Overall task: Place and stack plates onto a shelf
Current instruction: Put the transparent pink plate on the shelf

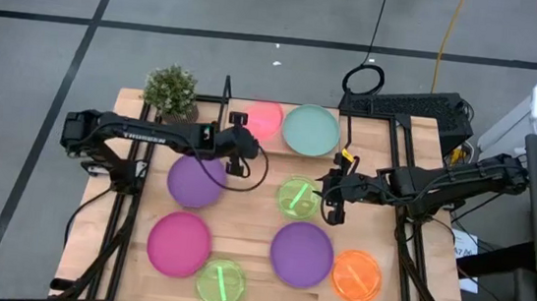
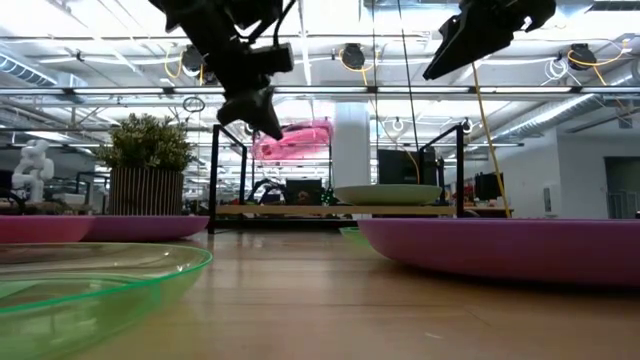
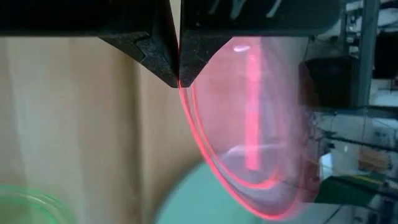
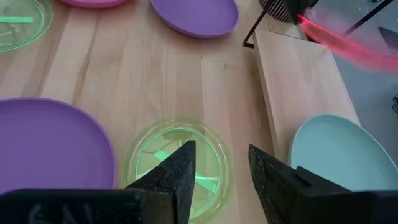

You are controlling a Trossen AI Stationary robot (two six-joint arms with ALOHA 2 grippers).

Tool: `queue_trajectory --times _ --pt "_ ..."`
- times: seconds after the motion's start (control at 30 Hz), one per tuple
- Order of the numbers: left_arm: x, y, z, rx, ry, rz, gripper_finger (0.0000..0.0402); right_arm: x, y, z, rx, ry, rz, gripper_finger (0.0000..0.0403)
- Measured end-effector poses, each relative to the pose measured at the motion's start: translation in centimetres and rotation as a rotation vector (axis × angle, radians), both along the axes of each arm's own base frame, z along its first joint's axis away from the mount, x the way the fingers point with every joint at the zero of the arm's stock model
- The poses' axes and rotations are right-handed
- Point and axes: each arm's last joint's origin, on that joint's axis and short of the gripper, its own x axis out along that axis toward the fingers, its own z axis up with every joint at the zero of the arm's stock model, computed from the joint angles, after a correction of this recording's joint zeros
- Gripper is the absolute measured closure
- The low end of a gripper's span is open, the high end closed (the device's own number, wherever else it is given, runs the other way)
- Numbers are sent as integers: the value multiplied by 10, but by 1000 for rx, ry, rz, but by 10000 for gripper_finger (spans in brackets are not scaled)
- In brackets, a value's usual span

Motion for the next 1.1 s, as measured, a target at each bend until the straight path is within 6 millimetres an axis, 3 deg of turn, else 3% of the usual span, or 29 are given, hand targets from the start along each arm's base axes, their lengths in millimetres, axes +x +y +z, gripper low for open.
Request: queue_trajectory --times 0.63,1.1 --pt "16 23 -54 -37 140 81 398 0 0 0 1 2 1 273" --pt "16 37 -69 -66 161 167 398 0 0 0 -1 2 3 273"
